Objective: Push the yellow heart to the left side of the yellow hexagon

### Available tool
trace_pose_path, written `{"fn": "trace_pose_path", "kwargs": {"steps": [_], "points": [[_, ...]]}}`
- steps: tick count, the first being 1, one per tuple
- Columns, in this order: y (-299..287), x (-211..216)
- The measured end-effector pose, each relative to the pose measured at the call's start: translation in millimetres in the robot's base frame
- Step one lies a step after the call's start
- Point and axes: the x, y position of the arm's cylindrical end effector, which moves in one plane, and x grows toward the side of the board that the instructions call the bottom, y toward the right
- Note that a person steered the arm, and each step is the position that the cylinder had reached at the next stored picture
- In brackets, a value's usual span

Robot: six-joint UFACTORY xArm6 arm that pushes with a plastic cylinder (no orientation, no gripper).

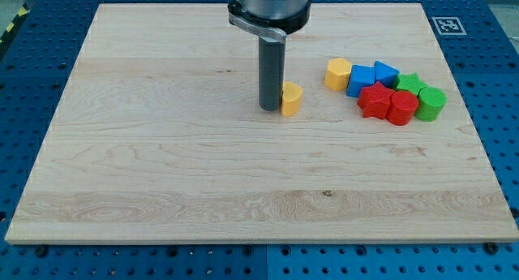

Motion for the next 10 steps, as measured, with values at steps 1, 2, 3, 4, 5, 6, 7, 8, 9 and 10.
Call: {"fn": "trace_pose_path", "kwargs": {"steps": [1,2,3,4,5,6,7,8,9,10], "points": [[10.6,8.1],[25.5,14.6],[38.6,13.8],[48.8,4.5],[50.6,-6.6],[55.2,-13.0],[54.5,-23.2],[44.6,-35.2],[27.6,-49.9],[4.4,-60.7]]}}
